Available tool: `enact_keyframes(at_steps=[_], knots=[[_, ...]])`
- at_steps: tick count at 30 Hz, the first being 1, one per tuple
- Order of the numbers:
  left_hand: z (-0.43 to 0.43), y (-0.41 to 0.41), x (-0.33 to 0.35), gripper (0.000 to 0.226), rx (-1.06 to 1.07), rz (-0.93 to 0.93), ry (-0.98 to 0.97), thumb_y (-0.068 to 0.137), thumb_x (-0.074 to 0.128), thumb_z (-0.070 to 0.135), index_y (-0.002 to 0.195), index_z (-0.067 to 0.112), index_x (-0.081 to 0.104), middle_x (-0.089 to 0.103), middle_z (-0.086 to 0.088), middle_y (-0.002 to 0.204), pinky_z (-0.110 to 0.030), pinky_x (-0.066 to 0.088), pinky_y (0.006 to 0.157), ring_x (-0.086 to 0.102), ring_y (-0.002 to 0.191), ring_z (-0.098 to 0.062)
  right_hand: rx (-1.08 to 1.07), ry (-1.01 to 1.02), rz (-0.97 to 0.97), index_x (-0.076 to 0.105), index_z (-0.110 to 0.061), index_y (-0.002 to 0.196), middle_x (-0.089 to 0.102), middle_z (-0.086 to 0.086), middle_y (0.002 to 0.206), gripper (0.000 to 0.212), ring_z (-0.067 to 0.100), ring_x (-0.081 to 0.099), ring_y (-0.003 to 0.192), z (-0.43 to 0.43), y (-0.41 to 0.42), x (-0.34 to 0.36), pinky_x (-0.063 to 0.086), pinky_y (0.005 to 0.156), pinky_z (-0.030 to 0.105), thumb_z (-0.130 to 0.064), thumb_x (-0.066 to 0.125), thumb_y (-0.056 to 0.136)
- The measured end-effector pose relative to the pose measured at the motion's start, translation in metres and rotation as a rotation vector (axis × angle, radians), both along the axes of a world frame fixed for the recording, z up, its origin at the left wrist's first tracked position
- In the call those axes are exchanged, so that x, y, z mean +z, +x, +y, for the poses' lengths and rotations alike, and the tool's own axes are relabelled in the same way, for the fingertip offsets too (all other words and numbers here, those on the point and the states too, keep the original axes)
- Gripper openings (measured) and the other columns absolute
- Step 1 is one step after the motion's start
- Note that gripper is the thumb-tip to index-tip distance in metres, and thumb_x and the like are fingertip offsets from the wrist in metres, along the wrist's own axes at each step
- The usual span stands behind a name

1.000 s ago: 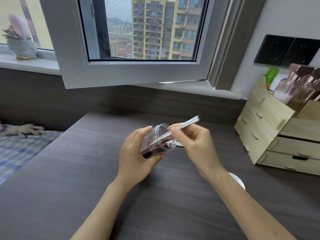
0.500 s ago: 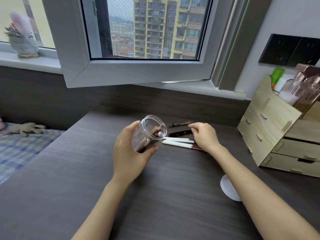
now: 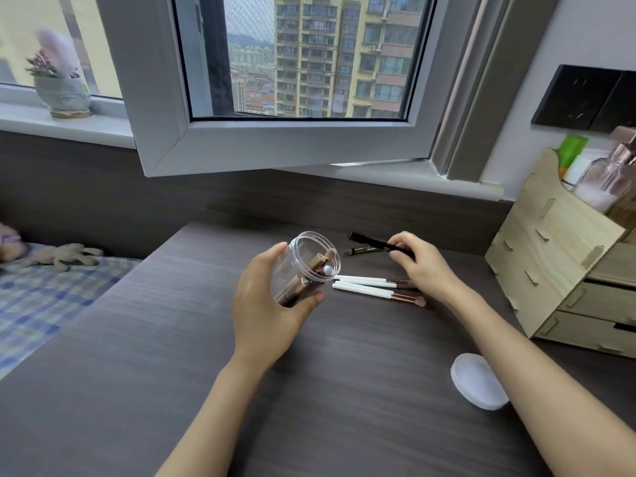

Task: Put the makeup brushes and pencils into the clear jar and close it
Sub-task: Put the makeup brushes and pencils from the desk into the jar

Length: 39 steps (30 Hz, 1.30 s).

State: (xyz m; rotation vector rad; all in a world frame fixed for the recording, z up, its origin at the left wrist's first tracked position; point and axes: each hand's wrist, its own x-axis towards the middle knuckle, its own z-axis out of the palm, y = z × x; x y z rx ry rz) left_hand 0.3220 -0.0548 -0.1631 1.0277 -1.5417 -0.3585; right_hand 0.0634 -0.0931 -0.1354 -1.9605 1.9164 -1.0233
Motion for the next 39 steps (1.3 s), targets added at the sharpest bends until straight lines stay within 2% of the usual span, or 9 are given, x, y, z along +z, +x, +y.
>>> enact_keyframes(at_steps=[5, 10, 14, 19, 22, 27, 30, 34, 39], knots=[[0.004, -0.003, 0.001, 0.075, -0.028, -0.044, -0.027, 0.054, 0.089, 0.02, 0.12, 0.016, 0.055, 0.056, 0.01, 0.115, -0.002, 0.03, 0.09, 0.047, 0.106, 0.001, 0.12, -0.186, -0.208, 0.063, -0.027, 0.101, 0.063, -0.023, 0.086, 0.018, -0.002, 0.054, 0.075, 0.075, 0.027, 0.025, 0.04, 0.068, 0.006, -0.015, 0.055, 0.091], [0.009, -0.007, 0.002, 0.073, -0.088, -0.141, -0.105, 0.055, 0.082, 0.033, 0.12, 0.022, 0.051, 0.055, 0.01, 0.116, -0.006, 0.03, 0.093, 0.048, 0.107, -0.001, 0.163, -0.304, 0.113, 0.064, -0.013, 0.108, 0.056, -0.003, 0.088, 0.029, 0.009, 0.054, 0.08, 0.107, 0.047, 0.027, 0.041, 0.072, 0.014, -0.024, 0.043, 0.091], [0.013, -0.011, 0.0, 0.072, -0.159, -0.225, -0.153, 0.057, 0.076, 0.041, 0.121, 0.021, 0.049, 0.052, 0.01, 0.116, -0.008, 0.032, 0.094, 0.05, 0.108, -0.007, 0.265, -0.283, 0.209, 0.058, -0.005, 0.116, 0.057, -0.001, 0.096, 0.031, 0.007, 0.051, 0.089, 0.111, 0.072, 0.028, 0.034, 0.084, 0.005, -0.007, 0.043, 0.088], [0.016, -0.012, 0.0, 0.072, -0.166, -0.243, -0.165, 0.057, 0.075, 0.043, 0.121, 0.02, 0.05, 0.05, 0.012, 0.115, -0.007, 0.031, 0.093, 0.049, 0.107, -0.005, 0.257, -0.237, 0.058, 0.057, -0.01, 0.093, 0.057, -0.006, 0.082, 0.012, 0.0, 0.048, 0.071, 0.105, 0.092, 0.032, 0.037, 0.068, 0.01, -0.013, 0.063, 0.083], [0.015, -0.01, 0.0, 0.075, -0.15, -0.209, -0.123, 0.055, 0.079, 0.041, 0.121, 0.024, 0.048, 0.051, 0.012, 0.115, -0.006, 0.03, 0.092, 0.044, 0.106, 0.002, 0.276, -0.349, 0.193, 0.067, -0.012, 0.081, 0.062, -0.001, 0.078, 0.019, 0.011, 0.052, 0.075, 0.097, 0.092, 0.036, 0.04, 0.069, 0.02, -0.029, 0.06, 0.083], [0.011, -0.005, 0.003, 0.075, -0.085, -0.082, -0.038, 0.053, 0.084, 0.031, 0.12, 0.019, 0.053, 0.054, 0.014, 0.113, -0.002, 0.029, 0.09, 0.046, 0.105, 0.003, 0.17, -0.297, -0.135, 0.072, -0.012, 0.086, 0.066, 0.003, 0.087, 0.025, 0.012, 0.06, 0.086, 0.067, 0.058, 0.036, 0.043, 0.078, 0.02, -0.018, 0.049, 0.093], [0.008, -0.003, 0.004, 0.073, -0.032, -0.004, 0.019, 0.055, 0.089, 0.022, 0.119, 0.017, 0.055, 0.056, 0.013, 0.112, 0.001, 0.028, 0.086, 0.045, 0.104, 0.006, -0.111, -0.181, 0.086, 0.07, -0.007, 0.102, 0.07, 0.011, 0.104, 0.023, 0.025, 0.061, 0.1, 0.014, 0.023, 0.009, 0.044, 0.084, 0.032, -0.01, 0.049, 0.093], [0.002, 0.001, 0.002, 0.071, 0.04, 0.066, 0.049, 0.055, 0.089, 0.02, 0.117, 0.023, 0.055, 0.054, 0.024, 0.108, 0.0, 0.03, 0.085, 0.045, 0.101, 0.017, -0.102, 0.061, 0.405, 0.051, -0.01, 0.129, 0.055, 0.011, 0.134, 0.042, 0.033, 0.048, 0.123, -0.041, 0.002, -0.021, 0.041, 0.1, 0.039, 0.001, 0.041, 0.09], [0.001, 0.002, 0.003, 0.071, 0.113, 0.111, 0.063, 0.056, 0.088, 0.021, 0.118, 0.022, 0.054, 0.057, 0.014, 0.111, -0.002, 0.03, 0.087, 0.046, 0.105, 0.005, -0.148, 0.145, 0.853, 0.048, -0.008, 0.127, 0.055, 0.011, 0.131, 0.042, 0.032, 0.047, 0.119, -0.072, 0.009, -0.029, 0.04, 0.093, 0.04, 0.001, 0.04, 0.086]])
